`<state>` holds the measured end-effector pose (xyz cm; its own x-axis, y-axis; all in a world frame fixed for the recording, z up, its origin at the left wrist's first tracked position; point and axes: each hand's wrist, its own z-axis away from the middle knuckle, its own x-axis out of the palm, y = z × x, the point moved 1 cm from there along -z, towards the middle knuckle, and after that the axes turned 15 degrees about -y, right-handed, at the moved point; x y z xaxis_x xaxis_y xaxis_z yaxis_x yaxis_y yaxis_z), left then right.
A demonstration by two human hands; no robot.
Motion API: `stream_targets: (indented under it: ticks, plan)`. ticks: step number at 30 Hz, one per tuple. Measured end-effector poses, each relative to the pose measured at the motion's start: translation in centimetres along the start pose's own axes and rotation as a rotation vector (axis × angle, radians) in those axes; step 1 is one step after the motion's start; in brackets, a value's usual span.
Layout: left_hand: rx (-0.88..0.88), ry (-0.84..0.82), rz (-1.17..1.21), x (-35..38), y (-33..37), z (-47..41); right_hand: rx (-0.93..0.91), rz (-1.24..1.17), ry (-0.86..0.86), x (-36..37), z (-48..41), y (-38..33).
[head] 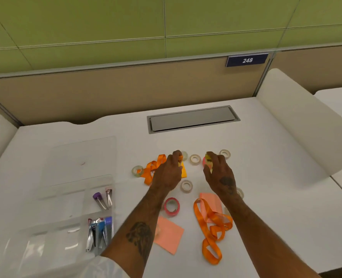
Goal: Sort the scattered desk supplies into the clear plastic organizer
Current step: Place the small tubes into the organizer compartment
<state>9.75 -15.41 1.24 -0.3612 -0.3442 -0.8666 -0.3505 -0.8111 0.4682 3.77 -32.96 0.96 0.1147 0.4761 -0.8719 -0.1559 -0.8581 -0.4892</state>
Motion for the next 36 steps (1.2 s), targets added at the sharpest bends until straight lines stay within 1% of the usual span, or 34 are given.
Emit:
stream_targets:
  ticks: [3,6,13,16,20,27,36]
  plan:
    - [-0.036,0.031,0.125,-2.2,-2.8,2.1,-0.037,-0.037,0.001,1.1,0.4,-3.5]
    - [-0.074,0.062,0.187,-4.3,-6.0,4.5,-0.068,-0.074,-0.022,2.5,0.8,-7.4]
    - [-0.148,0.181,0.193,-8.4,-14.0,10.5,-0.180,-0.097,-0.068,6.3,2.4,-16.9]
    - [-0.171,0.174,0.202,-9.4,-17.2,12.5,-0.229,-0.111,-0.059,8.2,3.3,-20.2]
    - [-0.182,0.146,0.154,-10.3,-20.9,14.9,-0.274,-0.099,-0.073,10.6,4.3,-24.0]
    - [-0.177,0.126,0.107,-10.2,-23.7,17.2,-0.290,-0.122,-0.161,13.4,5.2,-27.3]
    - [-0.189,0.067,0.055,-8.7,-23.7,17.6,-0.305,-0.101,-0.259,14.4,4.9,-27.5]
